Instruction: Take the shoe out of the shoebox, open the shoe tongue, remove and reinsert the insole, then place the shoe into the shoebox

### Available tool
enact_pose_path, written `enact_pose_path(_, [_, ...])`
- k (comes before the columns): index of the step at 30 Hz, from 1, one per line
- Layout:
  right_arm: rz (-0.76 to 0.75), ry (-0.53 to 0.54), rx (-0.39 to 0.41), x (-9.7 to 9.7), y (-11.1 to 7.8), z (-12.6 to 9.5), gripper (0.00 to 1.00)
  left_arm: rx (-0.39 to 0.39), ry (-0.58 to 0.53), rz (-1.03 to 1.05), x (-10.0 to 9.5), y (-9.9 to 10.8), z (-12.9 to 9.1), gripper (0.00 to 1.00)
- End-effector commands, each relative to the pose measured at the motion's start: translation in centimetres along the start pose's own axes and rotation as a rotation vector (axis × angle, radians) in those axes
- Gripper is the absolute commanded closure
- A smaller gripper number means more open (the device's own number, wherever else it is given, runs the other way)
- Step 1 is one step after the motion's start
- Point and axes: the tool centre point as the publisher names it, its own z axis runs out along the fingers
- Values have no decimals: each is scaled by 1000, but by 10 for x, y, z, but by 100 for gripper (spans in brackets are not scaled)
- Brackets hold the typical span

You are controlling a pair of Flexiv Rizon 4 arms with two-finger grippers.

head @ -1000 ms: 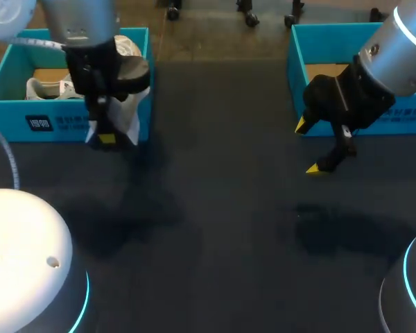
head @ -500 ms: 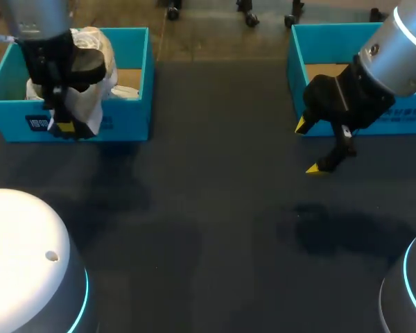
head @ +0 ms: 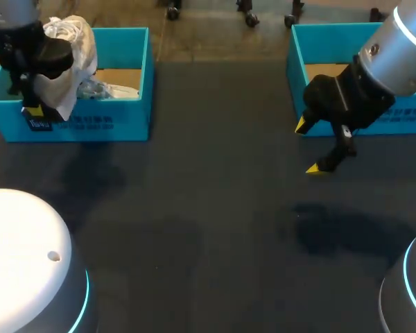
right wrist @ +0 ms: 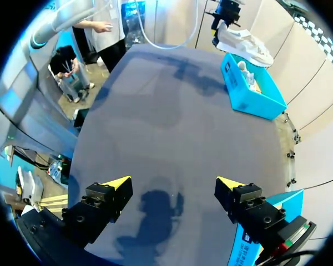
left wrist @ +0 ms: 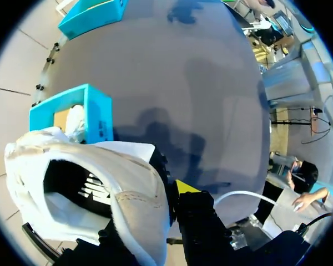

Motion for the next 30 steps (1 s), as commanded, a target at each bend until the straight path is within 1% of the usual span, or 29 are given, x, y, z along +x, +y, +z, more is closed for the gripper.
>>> enact_pose_path(1, [1,0,2,-1,0,2,0,20,-6,-22,-10,23,-4,100])
enact_pose_path(5, [1,0,2,-1,0,2,0,26,-7,-73,-22,44,-6,100])
enact_pose_path(8, [1,0,2,-1,0,2,0,18,-20,-106,-27,52,-10,100])
enact_pose_path(30, [1,0,2,-1,0,2,0,18,-20,-106,-27,52,-10,100])
